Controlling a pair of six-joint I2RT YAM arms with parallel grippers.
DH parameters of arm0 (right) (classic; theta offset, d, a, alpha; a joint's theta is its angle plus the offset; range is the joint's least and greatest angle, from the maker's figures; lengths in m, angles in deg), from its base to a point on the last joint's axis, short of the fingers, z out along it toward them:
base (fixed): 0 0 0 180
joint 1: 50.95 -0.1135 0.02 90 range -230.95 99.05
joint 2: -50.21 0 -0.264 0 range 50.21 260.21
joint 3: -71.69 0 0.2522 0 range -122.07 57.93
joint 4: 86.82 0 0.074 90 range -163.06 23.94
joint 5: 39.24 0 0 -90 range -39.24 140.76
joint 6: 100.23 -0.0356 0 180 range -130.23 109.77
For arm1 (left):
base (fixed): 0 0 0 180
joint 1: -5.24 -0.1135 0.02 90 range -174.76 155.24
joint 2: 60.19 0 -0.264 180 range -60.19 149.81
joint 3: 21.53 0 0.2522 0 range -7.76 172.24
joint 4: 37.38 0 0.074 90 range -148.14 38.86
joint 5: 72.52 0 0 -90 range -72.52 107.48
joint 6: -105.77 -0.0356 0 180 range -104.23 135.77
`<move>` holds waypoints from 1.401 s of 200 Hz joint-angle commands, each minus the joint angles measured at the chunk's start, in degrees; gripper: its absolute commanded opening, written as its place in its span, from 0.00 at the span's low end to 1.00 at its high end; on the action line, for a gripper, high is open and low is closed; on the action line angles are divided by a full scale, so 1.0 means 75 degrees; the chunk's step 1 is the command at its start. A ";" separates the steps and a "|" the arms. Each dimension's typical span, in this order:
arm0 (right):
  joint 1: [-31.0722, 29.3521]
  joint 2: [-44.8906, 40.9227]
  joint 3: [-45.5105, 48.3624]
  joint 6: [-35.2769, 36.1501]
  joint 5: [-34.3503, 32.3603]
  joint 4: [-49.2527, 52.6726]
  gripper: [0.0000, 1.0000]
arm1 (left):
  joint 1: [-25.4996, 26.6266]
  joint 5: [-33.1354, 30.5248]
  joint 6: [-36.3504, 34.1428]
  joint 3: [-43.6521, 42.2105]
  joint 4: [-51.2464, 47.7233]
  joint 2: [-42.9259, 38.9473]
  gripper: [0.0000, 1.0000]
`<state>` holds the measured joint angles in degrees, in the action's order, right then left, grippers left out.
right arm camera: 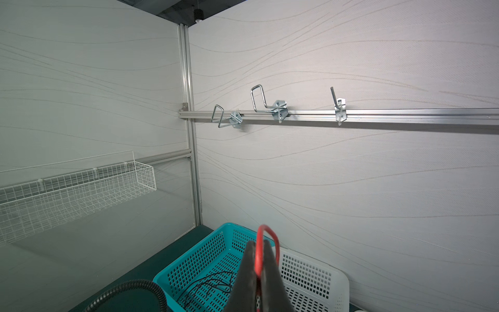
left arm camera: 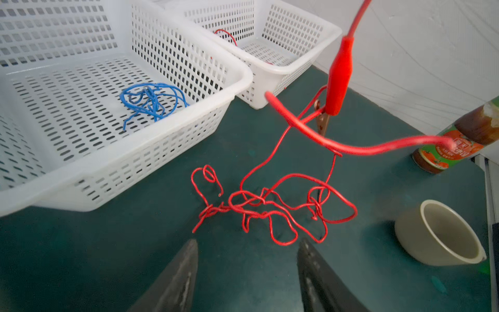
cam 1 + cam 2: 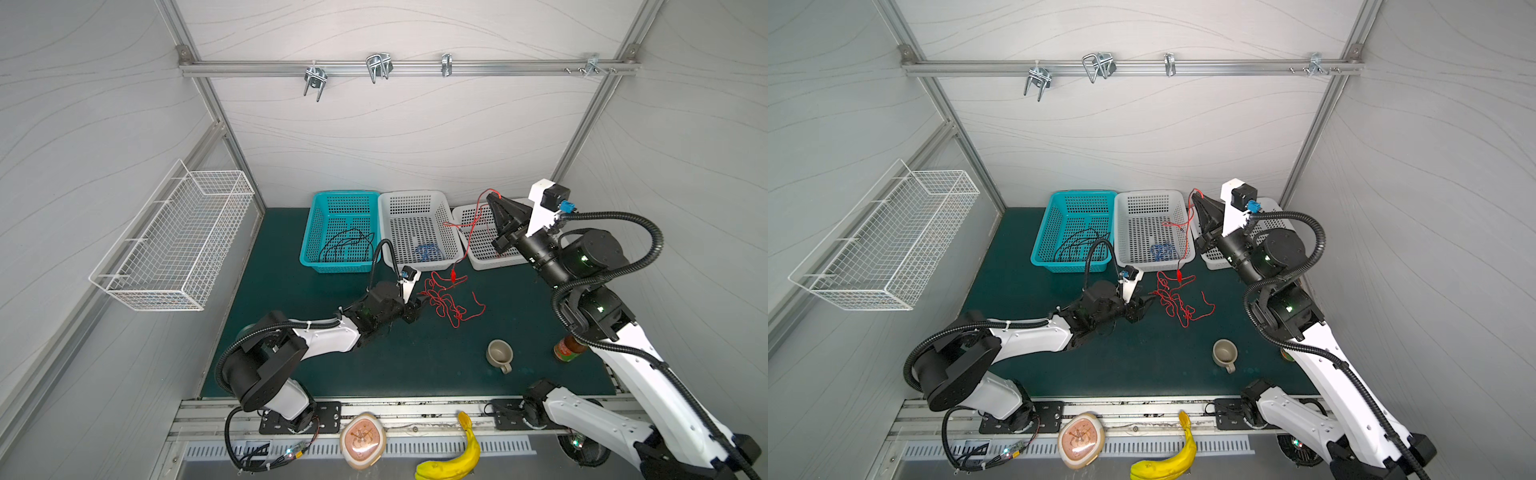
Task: Untangle the cables
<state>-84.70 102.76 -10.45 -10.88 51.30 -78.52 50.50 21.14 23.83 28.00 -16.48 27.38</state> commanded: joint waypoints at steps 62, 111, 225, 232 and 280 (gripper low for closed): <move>0.0016 -0.0498 0.0185 -0.0414 0.0571 0.0003 0.00 | -0.0022 0.0382 0.0280 0.1018 0.1103 0.0587 0.59; 0.0013 -0.0178 0.0745 -0.0758 0.0495 0.0059 0.00 | -0.0019 0.0711 0.0297 0.0949 0.1252 0.0505 0.59; 0.0022 0.0861 0.1301 -0.0933 -0.0442 0.0596 0.00 | -0.0022 0.0490 0.0033 0.1098 0.0565 0.0491 0.58; 0.0022 0.0886 0.1290 -0.0927 -0.0372 0.0608 0.00 | -0.0013 0.0486 0.0038 0.1154 0.0510 0.0537 0.58; 0.0019 0.1235 0.0889 -0.0995 0.0949 0.0747 0.00 | -0.0017 0.0370 0.0050 0.1407 0.0290 0.0802 0.57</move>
<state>-84.70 110.94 -1.16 -17.96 51.87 -73.12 50.50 24.83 24.81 35.85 -14.91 32.10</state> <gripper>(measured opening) 0.053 0.574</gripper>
